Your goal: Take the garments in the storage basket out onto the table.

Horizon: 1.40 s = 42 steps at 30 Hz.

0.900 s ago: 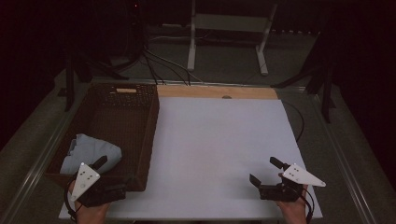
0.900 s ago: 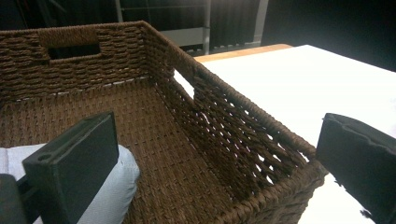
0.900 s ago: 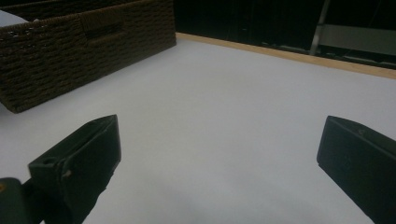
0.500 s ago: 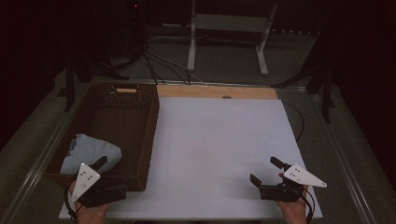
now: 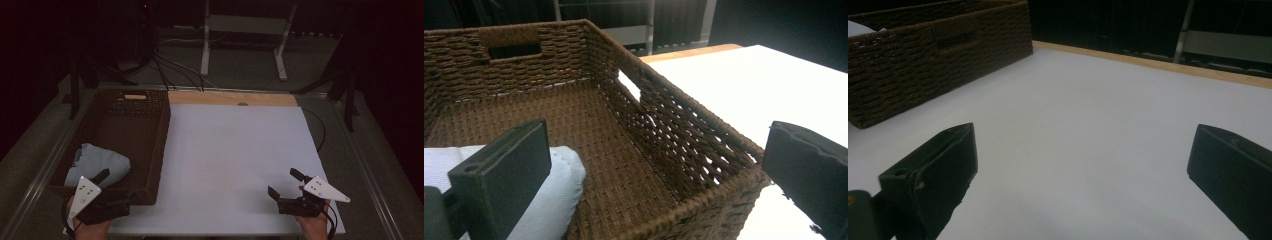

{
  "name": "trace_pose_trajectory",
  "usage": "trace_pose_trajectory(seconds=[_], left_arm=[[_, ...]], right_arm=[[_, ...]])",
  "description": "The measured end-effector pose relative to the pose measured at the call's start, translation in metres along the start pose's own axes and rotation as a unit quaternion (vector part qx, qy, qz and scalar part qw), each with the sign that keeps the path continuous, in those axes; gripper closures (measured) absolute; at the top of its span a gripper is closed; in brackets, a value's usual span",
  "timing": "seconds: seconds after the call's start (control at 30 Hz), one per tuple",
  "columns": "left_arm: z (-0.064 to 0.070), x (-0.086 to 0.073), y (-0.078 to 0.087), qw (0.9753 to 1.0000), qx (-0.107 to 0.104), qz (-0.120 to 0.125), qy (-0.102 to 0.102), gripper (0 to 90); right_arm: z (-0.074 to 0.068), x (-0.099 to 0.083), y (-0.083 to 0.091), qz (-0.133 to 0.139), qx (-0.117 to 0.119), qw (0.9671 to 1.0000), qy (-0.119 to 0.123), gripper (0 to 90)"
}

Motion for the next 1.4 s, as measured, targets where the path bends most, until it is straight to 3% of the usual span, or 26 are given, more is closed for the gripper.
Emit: trace_pose_trajectory(seconds=[0.1,0.2,0.37,0.4,0.5,0.8,1.07,1.4], left_arm=[[-0.003,0.002,0.002,1.0,0.005,0.001,0.0,0.5],[-0.007,0.006,0.008,0.9995,0.028,0.014,-0.008,0.5],[-0.011,0.011,0.01,0.9995,0.028,0.011,-0.008,0.4],[-0.014,0.016,0.011,0.9998,0.021,0.003,0.005,0.4],[-0.019,0.021,0.011,0.9997,0.022,-0.002,0.013,0.4],[-0.053,0.035,0.0,0.998,0.047,-0.043,0.003,0.4],[-0.066,0.038,-0.006,0.9957,0.055,-0.074,-0.012,0.4],[-0.076,0.046,-0.012,0.9939,0.055,-0.092,-0.025,0.4]], right_arm=[[0.0,0.0,0.0,0.001,0.0,1.0,0.001,0.3],[0.0,0.0,0.001,0.007,-0.004,1.0,0.005,0.3],[0.001,0.0,0.001,0.013,-0.009,0.9998,0.009,0.3],[0.001,0.001,0.002,0.018,-0.009,0.9998,0.009,0.3],[0.001,0.001,0.001,0.019,-0.009,0.9997,0.009,0.3],[0.002,0.002,0.002,0.036,-0.007,0.9993,0.012,0.3],[0.003,0.002,0.003,0.038,-0.006,0.9992,0.004,0.3],[0.004,0.002,0.003,0.037,-0.007,0.9993,0.001,0.3]])
Point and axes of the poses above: each handheld gripper's, and its own axes: y roughly backward along the jaws, x roughly out of its top, z roughly to its right, the point moved 4 cm from there along -y, roughly forward along the jaws, and after that the axes turned 4 degrees about -z, right-handed, at the moved point
